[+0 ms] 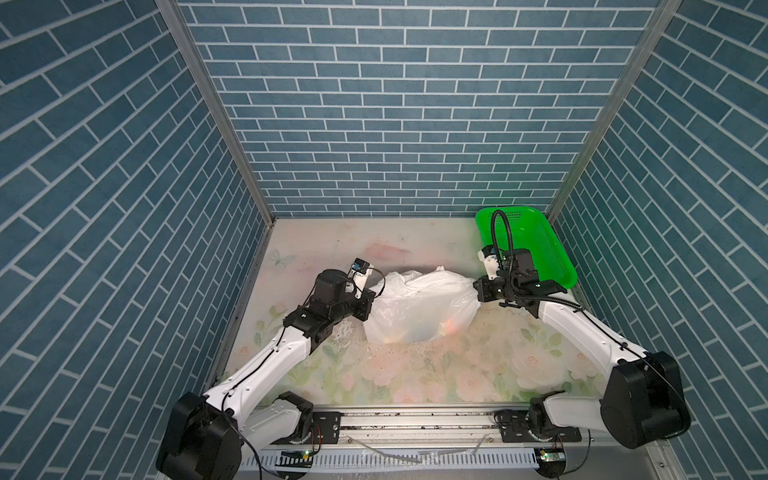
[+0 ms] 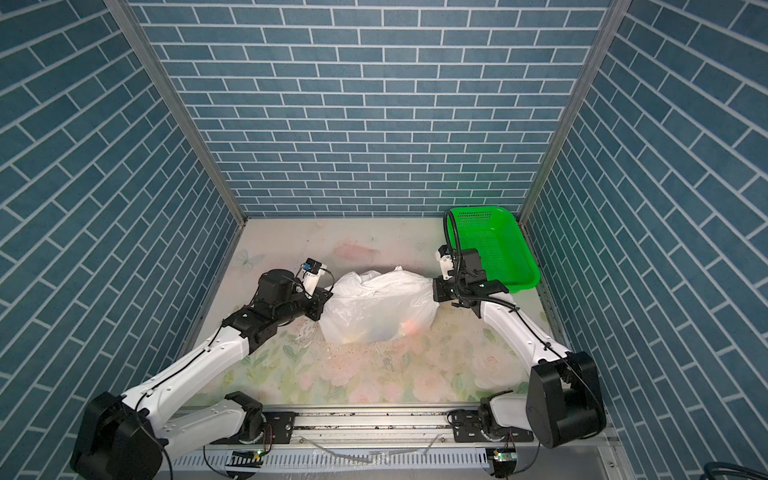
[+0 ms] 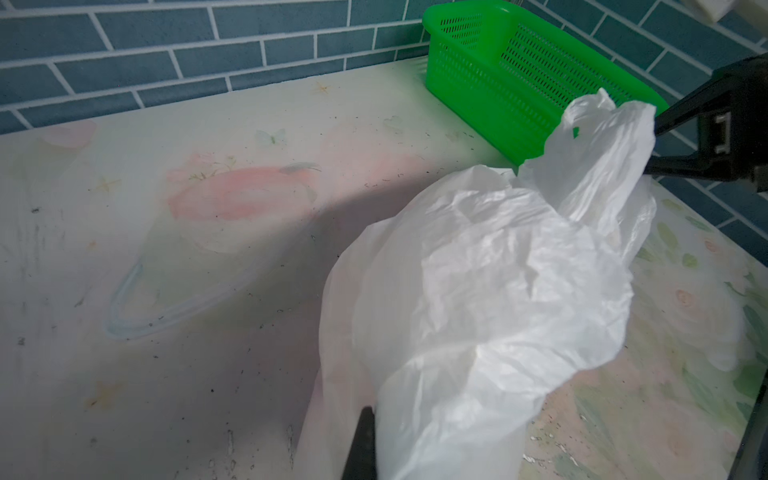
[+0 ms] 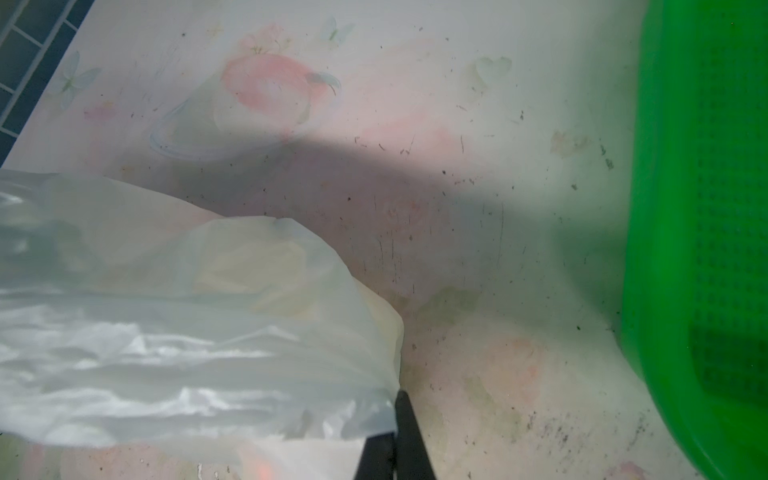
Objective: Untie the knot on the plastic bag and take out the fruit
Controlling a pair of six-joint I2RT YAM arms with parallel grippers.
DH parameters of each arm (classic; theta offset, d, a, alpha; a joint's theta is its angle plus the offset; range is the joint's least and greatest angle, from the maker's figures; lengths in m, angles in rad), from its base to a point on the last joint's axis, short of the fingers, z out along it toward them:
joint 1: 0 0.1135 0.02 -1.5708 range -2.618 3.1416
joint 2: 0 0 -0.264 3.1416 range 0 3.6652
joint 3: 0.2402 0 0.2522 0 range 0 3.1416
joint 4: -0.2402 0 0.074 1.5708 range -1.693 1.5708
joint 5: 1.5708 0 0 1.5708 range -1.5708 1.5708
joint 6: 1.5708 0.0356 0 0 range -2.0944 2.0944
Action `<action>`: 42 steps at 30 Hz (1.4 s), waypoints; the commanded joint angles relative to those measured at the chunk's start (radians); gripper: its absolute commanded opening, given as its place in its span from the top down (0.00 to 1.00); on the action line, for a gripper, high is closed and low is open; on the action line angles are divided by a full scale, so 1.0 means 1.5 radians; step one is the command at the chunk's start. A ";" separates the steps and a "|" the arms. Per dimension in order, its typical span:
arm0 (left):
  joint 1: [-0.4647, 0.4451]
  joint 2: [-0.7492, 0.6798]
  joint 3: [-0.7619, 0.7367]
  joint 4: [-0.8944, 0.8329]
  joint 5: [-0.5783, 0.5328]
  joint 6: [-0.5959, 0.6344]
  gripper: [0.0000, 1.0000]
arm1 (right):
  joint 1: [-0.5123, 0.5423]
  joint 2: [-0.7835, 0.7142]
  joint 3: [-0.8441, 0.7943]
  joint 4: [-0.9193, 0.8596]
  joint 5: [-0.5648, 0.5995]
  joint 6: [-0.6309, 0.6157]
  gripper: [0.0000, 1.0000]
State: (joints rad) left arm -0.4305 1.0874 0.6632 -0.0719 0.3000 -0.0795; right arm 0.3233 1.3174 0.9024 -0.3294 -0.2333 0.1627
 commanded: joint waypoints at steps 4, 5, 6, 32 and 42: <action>0.032 -0.001 -0.014 0.020 -0.002 -0.026 1.00 | -0.027 -0.014 -0.013 -0.018 0.021 0.017 0.98; 0.032 0.003 -0.005 0.018 0.005 -0.025 1.00 | -0.023 -0.026 -0.012 -0.017 0.007 0.003 0.91; 0.031 0.007 0.005 0.016 0.011 -0.024 1.00 | -0.017 -0.043 -0.011 -0.017 -0.005 -0.015 0.78; -0.013 0.021 0.108 -0.027 0.012 0.030 1.00 | 0.147 0.117 0.225 0.012 0.004 -0.174 0.39; -0.013 0.015 0.099 -0.037 -0.006 0.038 1.00 | 0.142 0.111 0.228 0.024 -0.009 -0.163 0.89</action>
State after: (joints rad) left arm -0.4458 1.1313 0.8032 -0.1116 0.3073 -0.0406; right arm 0.5404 1.5146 1.1900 -0.3107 -0.2329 -0.0772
